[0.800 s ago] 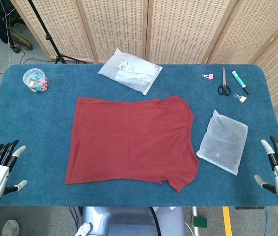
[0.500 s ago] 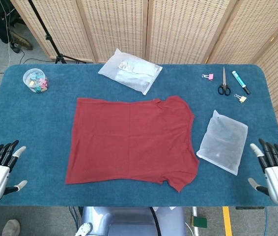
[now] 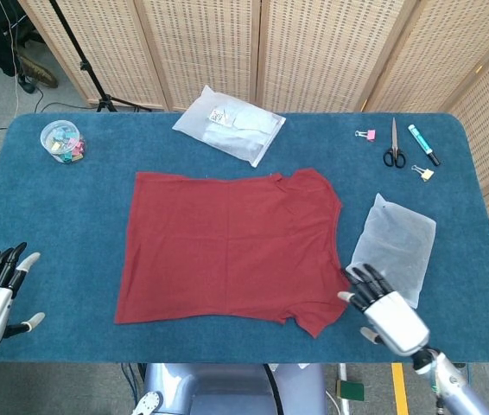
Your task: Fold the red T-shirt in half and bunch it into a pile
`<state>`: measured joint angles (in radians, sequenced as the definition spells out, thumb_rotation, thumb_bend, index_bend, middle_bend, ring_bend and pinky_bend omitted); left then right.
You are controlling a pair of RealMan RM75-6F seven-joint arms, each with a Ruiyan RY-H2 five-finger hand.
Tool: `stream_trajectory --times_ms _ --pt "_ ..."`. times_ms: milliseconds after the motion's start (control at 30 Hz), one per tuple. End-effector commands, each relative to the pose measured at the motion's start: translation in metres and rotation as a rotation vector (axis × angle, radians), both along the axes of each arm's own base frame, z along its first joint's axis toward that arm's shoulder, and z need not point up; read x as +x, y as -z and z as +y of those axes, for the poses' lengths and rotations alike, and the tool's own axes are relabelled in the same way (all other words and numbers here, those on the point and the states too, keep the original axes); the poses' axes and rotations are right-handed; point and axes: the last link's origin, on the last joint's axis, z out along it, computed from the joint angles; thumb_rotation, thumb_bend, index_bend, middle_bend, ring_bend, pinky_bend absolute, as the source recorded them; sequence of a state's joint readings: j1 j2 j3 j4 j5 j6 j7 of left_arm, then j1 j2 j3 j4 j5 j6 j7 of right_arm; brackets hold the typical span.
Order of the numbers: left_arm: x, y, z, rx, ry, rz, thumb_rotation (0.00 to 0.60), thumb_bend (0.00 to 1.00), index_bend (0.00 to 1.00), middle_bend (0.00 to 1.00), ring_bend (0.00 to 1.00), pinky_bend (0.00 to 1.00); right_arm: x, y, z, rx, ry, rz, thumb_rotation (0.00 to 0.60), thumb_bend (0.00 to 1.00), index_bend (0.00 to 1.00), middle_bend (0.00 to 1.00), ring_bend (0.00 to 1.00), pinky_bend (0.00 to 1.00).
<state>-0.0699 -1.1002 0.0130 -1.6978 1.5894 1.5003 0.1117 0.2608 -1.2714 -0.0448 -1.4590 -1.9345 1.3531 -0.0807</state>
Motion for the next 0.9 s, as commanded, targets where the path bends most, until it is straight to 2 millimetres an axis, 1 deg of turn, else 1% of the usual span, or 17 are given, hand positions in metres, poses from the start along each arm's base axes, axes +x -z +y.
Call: stream_trajectory --times_ms 33,133,300,667,833,900 --pt "-0.001 0.001 0.002 -0.001 -0.007 0.002 0.600 0.00 0.00 0.00 0.00 0.00 0.011 0.020 -0.003 0.037 -0.052 0.023 0.600 0.00 0.33 0.00 0.00 0.00" --pt "-0.002 0.001 0.003 -0.002 -0.014 0.003 0.600 0.00 0.00 0.00 0.00 0.00 0.018 0.030 -0.005 0.057 -0.070 0.024 0.600 0.00 0.35 0.00 0.00 0.00" --pt "-0.003 0.000 0.005 0.001 -0.020 0.002 0.600 0.00 0.00 0.00 0.00 0.00 0.024 0.039 -0.008 0.063 -0.090 0.046 0.600 0.00 0.36 0.00 0.00 0.00" --pt "-0.004 0.001 0.006 -0.002 -0.028 0.003 0.600 0.00 0.00 0.00 0.00 0.00 0.020 0.053 -0.005 0.092 -0.082 0.124 0.600 0.00 0.37 0.00 0.00 0.00" --pt "-0.004 0.001 0.006 -0.004 -0.029 0.004 0.600 0.00 0.00 0.00 0.00 0.00 0.021 0.057 -0.002 0.102 -0.087 0.126 0.600 0.00 0.37 0.00 0.00 0.00" --pt "-0.004 0.001 0.006 -0.007 -0.030 0.005 0.600 0.00 0.00 0.00 0.00 0.00 0.024 0.063 0.000 0.115 -0.097 0.128 0.600 0.00 0.37 0.00 0.00 0.00"
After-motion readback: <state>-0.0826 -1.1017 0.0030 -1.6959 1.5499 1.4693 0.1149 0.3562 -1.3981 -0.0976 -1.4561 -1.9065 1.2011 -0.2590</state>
